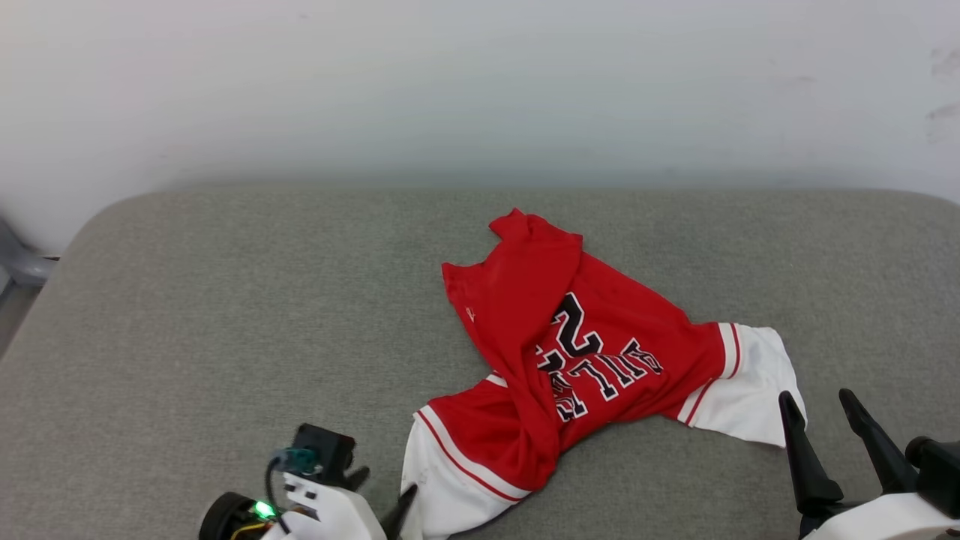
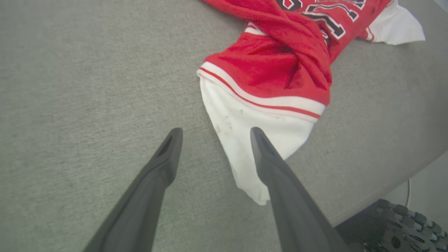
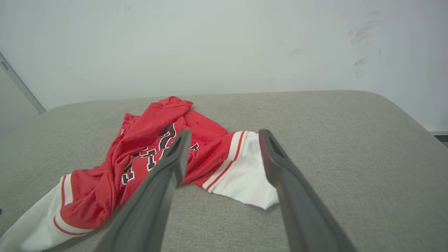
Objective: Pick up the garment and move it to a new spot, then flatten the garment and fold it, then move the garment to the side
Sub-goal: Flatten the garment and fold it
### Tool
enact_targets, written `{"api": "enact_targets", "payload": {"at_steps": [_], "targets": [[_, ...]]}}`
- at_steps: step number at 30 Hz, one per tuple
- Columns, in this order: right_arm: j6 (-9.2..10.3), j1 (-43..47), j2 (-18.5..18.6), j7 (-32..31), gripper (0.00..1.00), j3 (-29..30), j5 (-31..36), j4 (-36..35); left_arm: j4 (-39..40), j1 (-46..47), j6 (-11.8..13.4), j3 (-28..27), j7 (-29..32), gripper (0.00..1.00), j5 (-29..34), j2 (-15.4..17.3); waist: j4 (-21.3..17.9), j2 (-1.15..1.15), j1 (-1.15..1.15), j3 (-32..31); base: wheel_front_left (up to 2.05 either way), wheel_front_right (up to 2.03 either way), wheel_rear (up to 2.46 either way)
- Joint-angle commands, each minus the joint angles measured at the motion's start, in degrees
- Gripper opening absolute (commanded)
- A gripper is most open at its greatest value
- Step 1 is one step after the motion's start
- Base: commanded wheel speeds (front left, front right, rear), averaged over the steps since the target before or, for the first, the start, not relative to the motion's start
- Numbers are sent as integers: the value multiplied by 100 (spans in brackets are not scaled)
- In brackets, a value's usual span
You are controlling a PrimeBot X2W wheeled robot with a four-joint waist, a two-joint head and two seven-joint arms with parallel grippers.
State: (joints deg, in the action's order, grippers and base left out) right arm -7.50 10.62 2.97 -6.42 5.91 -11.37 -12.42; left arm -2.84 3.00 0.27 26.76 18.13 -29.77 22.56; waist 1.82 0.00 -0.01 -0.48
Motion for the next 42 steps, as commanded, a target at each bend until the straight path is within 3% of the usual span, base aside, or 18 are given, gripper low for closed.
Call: {"api": "enact_targets", "payload": {"at_steps": [1, 5, 13, 14, 16, 21, 23, 30, 33, 42], "targets": [[3, -27, -12, -24, 100, -16, -39, -48, -17, 119, -78, 137, 391, 100, -105, 16, -124, 0, 1, 136, 0, 0, 0], [2, -180, -12, 19, 100, -89, -114, -97, -162, 253, -164, 349, 1103, 100, -239, 49, -272, 0, 1, 403, 0, 0, 0], [3, -371, -12, 97, 100, -117, -233, 53, -678, 538, -314, 645, 1945, 100, -339, 73, -440, 0, 1, 787, 0, 0, 0], [2, -376, -12, 100, 100, -109, -235, 74, -776, 502, -359, 745, 2156, 50, -385, 77, -457, 0, 1, 806, 0, 0, 0], [3, -394, -11, 79, 100, -64, -275, 134, -857, 422, -437, 889, 2439, 0, -519, 30, -486, 0, 1, 826, 0, 0, 0], [2, -437, -11, -127, 100, 133, -543, 329, -756, 469, -407, 842, 2262, 0, -481, 36, -467, 0, 1, 771, 0, 0, 0], [3, -461, -9, -642, 100, 530, -731, 742, -577, 576, -210, 567, 1574, 0, -284, 43, -378, 0, 1, 669, 0, 0, 0], [2, -869, 126, -1752, 100, 1131, -746, 1728, -103, 675, 151, 284, 539, 0, 107, 5, -81, 0, 1, 660, 0, 0, 0], [2, -1502, 320, -2228, 100, 1025, -661, 2272, 272, 771, 275, 157, 74, 0, 260, -18, 65, 0, 1, 781, 0, 0, 0], [2, -2488, 704, -3343, 100, 530, -611, 3580, 594, 905, 310, 83, -434, 0, 388, -67, 261, 0, 1, 1058, 0, 0, 0]]}}
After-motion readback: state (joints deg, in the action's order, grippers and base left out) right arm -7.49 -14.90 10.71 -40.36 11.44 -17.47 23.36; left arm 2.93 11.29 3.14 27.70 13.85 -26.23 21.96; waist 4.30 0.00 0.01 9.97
